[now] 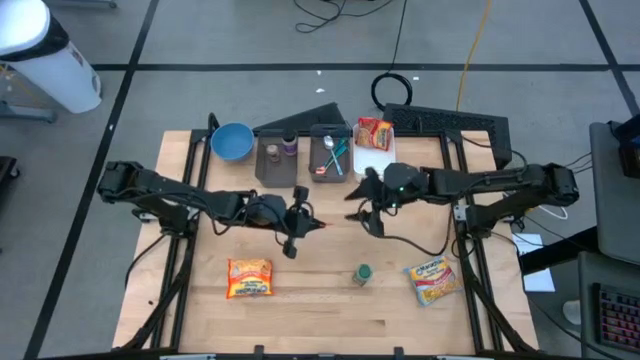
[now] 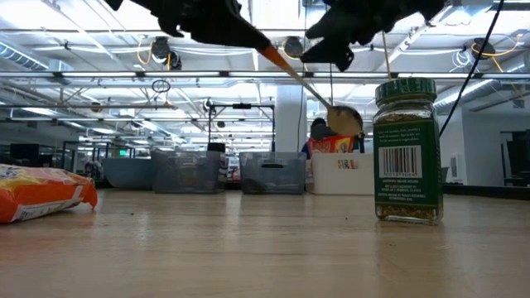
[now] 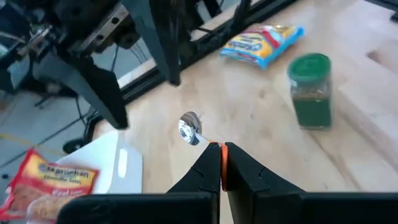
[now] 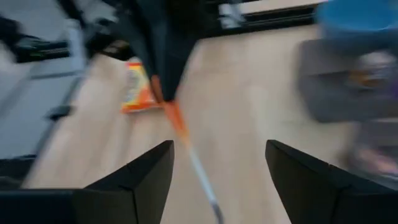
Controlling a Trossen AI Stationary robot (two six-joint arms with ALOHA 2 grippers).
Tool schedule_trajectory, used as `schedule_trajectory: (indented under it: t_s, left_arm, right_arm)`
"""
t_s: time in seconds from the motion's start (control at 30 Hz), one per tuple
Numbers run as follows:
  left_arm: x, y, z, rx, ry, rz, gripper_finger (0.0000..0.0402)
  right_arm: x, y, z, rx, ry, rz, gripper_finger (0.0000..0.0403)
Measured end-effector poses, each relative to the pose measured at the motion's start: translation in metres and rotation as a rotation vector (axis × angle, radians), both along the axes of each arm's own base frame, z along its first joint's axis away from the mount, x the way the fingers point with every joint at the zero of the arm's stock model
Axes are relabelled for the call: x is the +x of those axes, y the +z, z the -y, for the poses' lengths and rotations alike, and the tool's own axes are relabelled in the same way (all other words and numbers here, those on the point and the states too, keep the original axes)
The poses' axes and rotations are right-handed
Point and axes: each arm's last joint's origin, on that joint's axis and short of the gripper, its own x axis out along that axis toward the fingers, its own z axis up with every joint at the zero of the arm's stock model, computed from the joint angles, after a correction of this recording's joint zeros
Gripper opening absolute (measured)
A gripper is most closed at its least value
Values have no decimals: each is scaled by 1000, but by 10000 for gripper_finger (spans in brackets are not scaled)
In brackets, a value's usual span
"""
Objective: Pick & Place Food Item
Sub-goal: Put the orange spoon into the right black bin
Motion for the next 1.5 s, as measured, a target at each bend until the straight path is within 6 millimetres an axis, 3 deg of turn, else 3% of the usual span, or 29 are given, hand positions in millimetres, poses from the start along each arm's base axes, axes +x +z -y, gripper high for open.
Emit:
schedule_trajectory:
  t_s: [0.23, 0.37, 0.73, 0.83, 1.03, 1.23, 1.5]
  left_arm:
    - [5, 21, -22, -8, 109, -135, 8]
    - [6, 37, -41, -11, 168, -172, 7]
    - [2, 71, -107, 123, 448, -153, 7]
    - [1, 65, -127, 121, 508, -179, 7]
    - [15, 30, -156, 118, 568, -300, 7]
    - [34, 2, -165, 110, 521, -331, 7]
    - [46, -21, -169, 181, 462, -385, 7]
  right_arm:
    - [-27, 17, 6, -169, -220, 83, 242]
    - [-43, 10, 6, -178, -261, 108, 240]
    - [-75, -53, 1, -13, -301, 260, 240]
    - [-83, -69, -2, 39, -302, 320, 240]
    - [-95, -90, -4, 107, -308, 396, 238]
    - [-98, -98, -4, 124, -313, 385, 237]
    - [-99, -100, -4, 105, -309, 380, 237]
